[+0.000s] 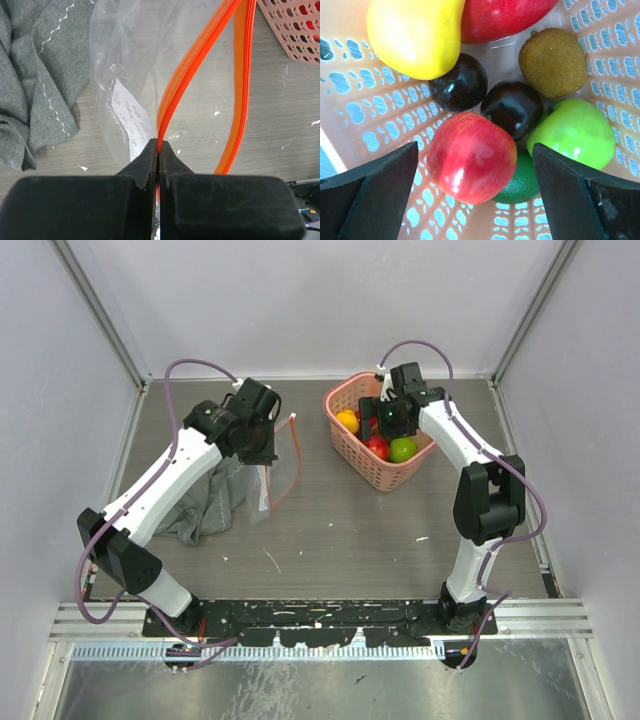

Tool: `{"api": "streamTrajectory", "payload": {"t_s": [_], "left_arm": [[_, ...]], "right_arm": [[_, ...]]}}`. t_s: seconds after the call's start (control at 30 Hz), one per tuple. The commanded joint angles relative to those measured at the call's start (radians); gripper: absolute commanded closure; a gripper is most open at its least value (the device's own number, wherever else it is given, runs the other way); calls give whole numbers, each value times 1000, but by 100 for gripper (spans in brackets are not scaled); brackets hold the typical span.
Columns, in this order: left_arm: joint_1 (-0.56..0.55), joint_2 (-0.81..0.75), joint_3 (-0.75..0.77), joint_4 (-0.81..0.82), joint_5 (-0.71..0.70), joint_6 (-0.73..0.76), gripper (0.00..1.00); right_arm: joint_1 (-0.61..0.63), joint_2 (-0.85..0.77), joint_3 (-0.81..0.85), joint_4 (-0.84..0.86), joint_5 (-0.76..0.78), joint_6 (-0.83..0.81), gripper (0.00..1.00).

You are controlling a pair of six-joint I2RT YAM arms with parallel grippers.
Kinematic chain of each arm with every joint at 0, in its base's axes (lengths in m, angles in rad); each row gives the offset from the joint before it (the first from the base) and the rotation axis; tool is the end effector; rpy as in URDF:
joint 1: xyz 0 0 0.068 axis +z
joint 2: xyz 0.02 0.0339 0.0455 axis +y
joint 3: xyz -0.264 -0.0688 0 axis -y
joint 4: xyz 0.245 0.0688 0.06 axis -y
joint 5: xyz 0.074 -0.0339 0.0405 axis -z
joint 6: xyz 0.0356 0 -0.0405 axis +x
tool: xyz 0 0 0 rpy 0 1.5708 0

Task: Place the food in the zip-top bag and seal the zipper
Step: Pick up the fake fruit from the bin.

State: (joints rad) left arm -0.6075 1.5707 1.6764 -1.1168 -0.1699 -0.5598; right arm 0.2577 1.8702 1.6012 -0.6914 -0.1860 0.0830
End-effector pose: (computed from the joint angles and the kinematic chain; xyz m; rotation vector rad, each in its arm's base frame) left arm 0.2622 -0.1750 0.3706 -0.0016 2.5755 -0.2248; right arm 0.3972 0.1115 0.2692 -0.2967 2.5303 0.3701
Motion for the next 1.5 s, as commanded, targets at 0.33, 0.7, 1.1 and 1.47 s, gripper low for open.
{"api": "streamTrajectory", "payload": {"t_s": [0.33,0.7,1.1,1.47], "left_arm": [[3,-38,-12,58,24,4,100],[3,-41,-28,82,47,-2,100],[3,-65,-49,106,69,-17,100],[3,-66,-63,144,128,-36,100]], "right_arm": [[0,13,8,-66,-101,-33,0],[-3,75,-1,-71,-64,-29,6],[-3,-79,8,-66,13,-10,44],[5,-270,-37,1,-2,-2,55]]}}
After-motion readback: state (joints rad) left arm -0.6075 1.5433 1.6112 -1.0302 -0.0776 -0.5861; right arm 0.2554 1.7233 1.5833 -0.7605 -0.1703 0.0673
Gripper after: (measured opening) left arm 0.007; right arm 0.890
